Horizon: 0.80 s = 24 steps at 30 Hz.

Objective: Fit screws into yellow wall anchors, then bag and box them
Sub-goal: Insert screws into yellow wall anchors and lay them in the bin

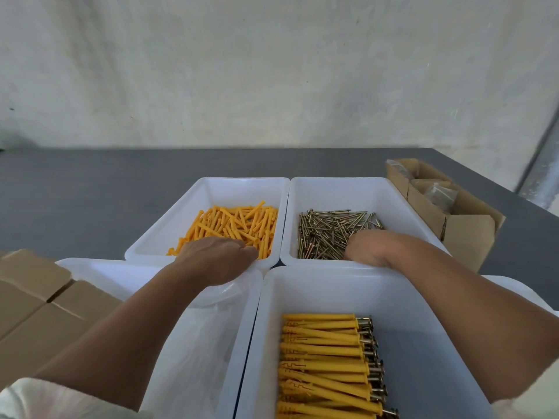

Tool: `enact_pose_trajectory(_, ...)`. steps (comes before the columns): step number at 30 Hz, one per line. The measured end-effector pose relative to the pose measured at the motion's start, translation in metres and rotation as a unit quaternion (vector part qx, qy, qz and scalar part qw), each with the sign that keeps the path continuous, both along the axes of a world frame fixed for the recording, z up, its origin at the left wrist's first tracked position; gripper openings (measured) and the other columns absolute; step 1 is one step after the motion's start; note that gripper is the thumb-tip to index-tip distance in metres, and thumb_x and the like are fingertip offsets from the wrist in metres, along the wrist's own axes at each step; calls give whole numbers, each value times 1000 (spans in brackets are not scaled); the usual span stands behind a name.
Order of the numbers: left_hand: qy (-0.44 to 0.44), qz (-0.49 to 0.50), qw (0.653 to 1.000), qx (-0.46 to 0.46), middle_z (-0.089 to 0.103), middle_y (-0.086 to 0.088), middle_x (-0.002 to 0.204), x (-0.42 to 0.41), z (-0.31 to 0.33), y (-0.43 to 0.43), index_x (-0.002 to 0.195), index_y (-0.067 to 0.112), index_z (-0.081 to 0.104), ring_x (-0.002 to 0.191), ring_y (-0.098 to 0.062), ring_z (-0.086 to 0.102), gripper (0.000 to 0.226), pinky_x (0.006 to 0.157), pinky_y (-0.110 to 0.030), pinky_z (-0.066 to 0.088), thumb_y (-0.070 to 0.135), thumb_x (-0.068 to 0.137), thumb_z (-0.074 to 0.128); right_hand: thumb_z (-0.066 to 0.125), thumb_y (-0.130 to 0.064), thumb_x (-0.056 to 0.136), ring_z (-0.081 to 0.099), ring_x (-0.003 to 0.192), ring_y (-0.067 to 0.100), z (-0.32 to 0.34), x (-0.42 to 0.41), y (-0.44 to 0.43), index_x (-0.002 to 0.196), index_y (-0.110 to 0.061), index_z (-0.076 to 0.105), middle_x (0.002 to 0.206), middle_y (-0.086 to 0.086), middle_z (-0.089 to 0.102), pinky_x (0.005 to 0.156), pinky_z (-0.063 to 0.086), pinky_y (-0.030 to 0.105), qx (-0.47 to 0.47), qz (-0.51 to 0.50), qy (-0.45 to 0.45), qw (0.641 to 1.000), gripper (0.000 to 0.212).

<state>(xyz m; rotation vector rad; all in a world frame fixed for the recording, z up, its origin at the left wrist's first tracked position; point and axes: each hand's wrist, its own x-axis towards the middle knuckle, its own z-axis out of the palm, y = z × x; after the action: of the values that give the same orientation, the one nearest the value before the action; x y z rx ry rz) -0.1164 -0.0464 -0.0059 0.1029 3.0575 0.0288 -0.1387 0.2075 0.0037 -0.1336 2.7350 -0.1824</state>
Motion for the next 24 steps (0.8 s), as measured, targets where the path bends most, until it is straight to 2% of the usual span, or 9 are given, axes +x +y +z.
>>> enact_pose_trajectory(4, -6, 4, 1000, 4, 65, 1, 119, 0, 1, 2, 109, 26, 66, 99, -17, 53, 49, 70, -30, 36, 51, 97, 26, 43, -15, 101, 56, 121, 30, 5, 5, 1, 128, -1, 60, 131, 15, 59, 101, 45, 35, -20, -6, 13, 1000, 35)
enact_pose_trajectory(8, -12, -14, 998, 54, 67, 2, 105, 6, 9, 0, 100, 22, 68, 95, -16, 55, 44, 75, -29, 40, 49, 98, 34, 51, -21, 97, 59, 114, 29, 7, 5, 6, 119, -7, 66, 121, 13, 65, 97, 49, 36, -29, 22, 81, 996, 30)
enact_pose_trajectory(11, -16, -45, 995, 84, 62, 4, 99, 9, 15, -1, 98, 19, 64, 97, -19, 55, 30, 82, -34, 45, 32, 100, 37, 52, -18, 92, 63, 100, 25, 6, 10, 5, 104, -8, 72, 108, 8, 69, 87, 53, 34, -70, -16, 119, 990, 26)
enact_pose_trajectory(14, -10, -24, 989, 144, 59, 2, 101, 13, 21, -1, 95, 22, 62, 106, -22, 55, 22, 94, -36, 44, 25, 99, 41, 56, -18, 87, 64, 84, 19, 1, 13, 10, 87, -15, 74, 92, 0, 71, 68, 52, 29, -138, -50, 178, 973, 18)
enact_pose_trajectory(15, -8, -28, 987, 159, 60, 2, 105, 14, 22, 0, 101, 20, 63, 107, -20, 55, 21, 92, -33, 45, 20, 99, 43, 55, -18, 87, 63, 80, 15, 0, 16, 12, 81, -19, 72, 88, -4, 71, 61, 49, 26, -152, -55, 195, 967, 18)
enact_pose_trajectory(17, -7, -31, 981, 193, 63, 4, 104, 15, 24, 2, 108, 16, 68, 106, -18, 56, 22, 89, -30, 46, 16, 96, 50, 55, -19, 88, 61, 79, 7, 0, 21, 15, 76, -24, 70, 84, -14, 68, 58, 44, 21, -181, -60, 219, 957, 20)
enact_pose_trajectory(19, -9, -33, 976, 213, 64, 10, 87, 13, 27, 3, 93, 20, 74, 92, -15, 60, 17, 78, -27, 48, 16, 90, 57, 55, -18, 90, 61, 82, 6, 2, 26, 18, 80, -26, 71, 85, -15, 68, 63, 46, 20, -223, -66, 229, 945, 20)
enact_pose_trajectory(21, -16, -36, 970, 239, 65, 14, 81, 17, 34, 3, 80, 27, 75, 78, -6, 59, 27, 62, -18, 46, 7, 85, 57, 56, -17, 91, 58, 82, 4, 4, 33, 19, 86, -32, 68, 87, -15, 63, 61, 44, 19, -261, -79, 227, 935, 21)
enact_pose_trajectory(24, -21, -44, 960, 275, 64, 14, 79, 22, 40, 3, 77, 33, 74, 67, -4, 55, 42, 44, -11, 38, -3, 81, 53, 56, -18, 94, 57, 82, 8, 8, 44, 17, 105, -37, 61, 90, -11, 59, 60, 41, 23, -301, -93, 222, 923, 23)
